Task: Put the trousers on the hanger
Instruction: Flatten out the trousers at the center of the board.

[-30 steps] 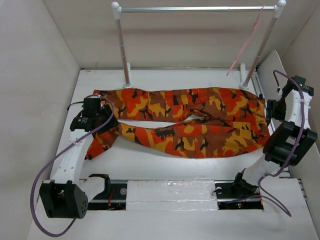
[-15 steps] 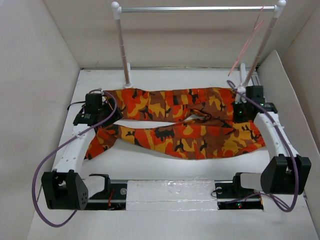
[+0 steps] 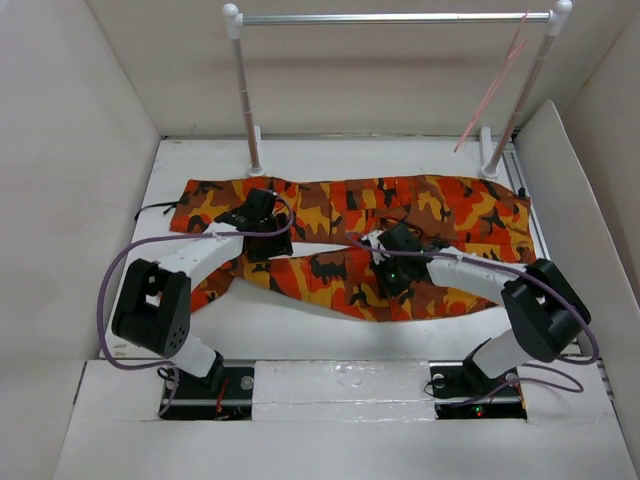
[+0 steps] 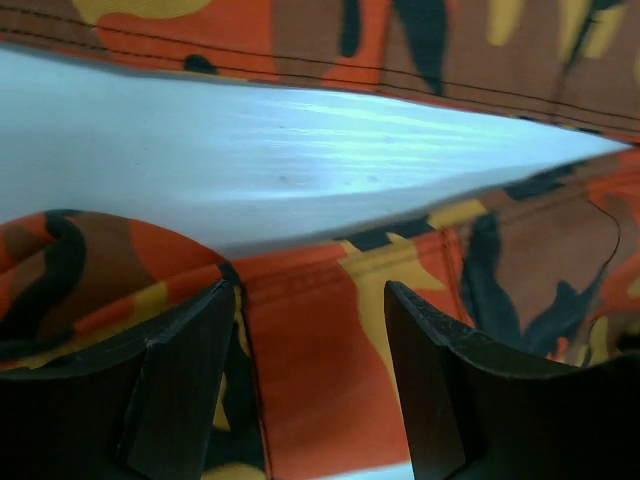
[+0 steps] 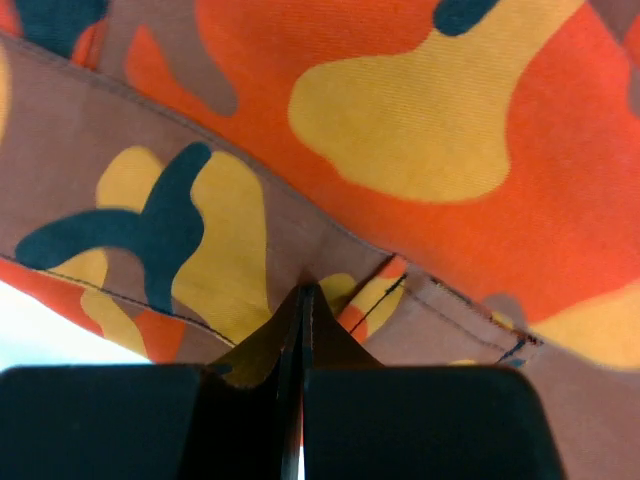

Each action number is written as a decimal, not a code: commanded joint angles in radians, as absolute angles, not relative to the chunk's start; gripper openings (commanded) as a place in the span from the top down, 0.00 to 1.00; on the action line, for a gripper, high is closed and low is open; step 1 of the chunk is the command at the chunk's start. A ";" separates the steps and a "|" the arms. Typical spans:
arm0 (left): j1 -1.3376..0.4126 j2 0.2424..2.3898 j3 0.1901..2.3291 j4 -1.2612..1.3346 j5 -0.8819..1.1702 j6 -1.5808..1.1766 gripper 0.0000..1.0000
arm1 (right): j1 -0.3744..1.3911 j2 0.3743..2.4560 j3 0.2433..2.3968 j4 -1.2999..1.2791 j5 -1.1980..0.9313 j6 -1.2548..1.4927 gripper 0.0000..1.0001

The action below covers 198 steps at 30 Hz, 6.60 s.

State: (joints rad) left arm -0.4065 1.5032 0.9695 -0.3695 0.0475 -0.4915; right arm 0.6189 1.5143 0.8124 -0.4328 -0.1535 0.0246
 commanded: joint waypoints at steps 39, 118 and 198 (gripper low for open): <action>-0.199 1.026 1.681 -0.511 -0.086 -0.624 0.71 | 1.163 2.327 2.095 -0.347 -0.569 -0.109 0.21; -0.193 1.016 1.572 -0.627 -0.040 -0.635 0.66 | 1.246 2.347 1.878 -0.322 0.060 -0.057 0.43; 0.512 1.392 0.802 -0.487 -0.254 -0.796 1.00 | 0.411 0.854 0.779 -0.637 -0.232 -0.109 0.41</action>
State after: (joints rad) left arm 0.4877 1.4441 0.7555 -0.3935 -0.2043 -0.8444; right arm 0.4633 0.8787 0.7685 -0.5957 -0.2783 -0.1280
